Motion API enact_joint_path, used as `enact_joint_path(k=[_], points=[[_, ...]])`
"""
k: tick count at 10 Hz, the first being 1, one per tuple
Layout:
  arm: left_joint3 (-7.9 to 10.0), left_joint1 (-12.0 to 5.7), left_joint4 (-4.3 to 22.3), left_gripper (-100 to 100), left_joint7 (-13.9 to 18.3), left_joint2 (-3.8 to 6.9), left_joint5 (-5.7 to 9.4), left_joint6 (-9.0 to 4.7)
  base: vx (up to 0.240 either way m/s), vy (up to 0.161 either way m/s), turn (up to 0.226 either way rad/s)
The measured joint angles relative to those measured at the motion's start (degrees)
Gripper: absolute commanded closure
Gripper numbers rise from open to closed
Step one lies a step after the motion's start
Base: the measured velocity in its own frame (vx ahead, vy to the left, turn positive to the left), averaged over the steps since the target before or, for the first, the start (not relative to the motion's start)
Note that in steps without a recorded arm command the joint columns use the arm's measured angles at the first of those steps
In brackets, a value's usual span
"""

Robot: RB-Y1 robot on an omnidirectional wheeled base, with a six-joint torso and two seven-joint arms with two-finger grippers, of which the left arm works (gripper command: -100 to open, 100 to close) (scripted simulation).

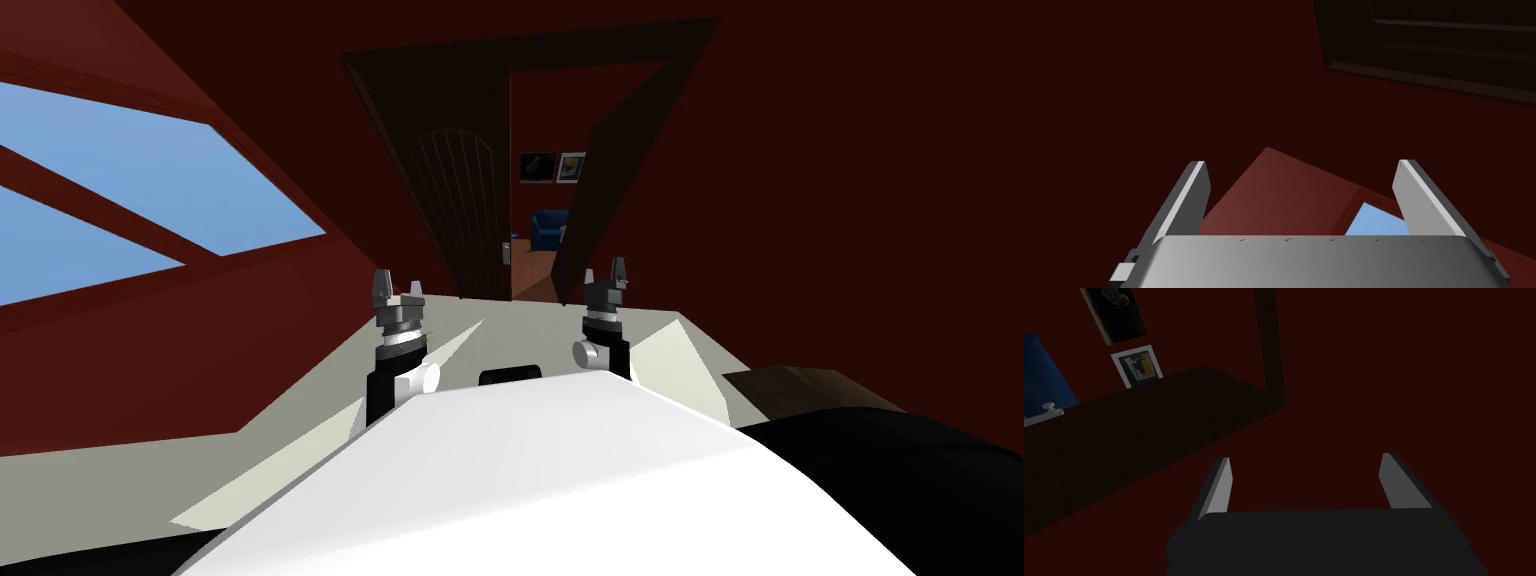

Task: Push the door open

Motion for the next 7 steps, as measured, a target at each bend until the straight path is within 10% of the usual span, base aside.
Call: enact_joint_path(k=[7], points=[[0.56, -5.52, 8.80, -100, 0.16, 1.07, -0.05, -0.03, 0.083, -0.019, -0.010]])
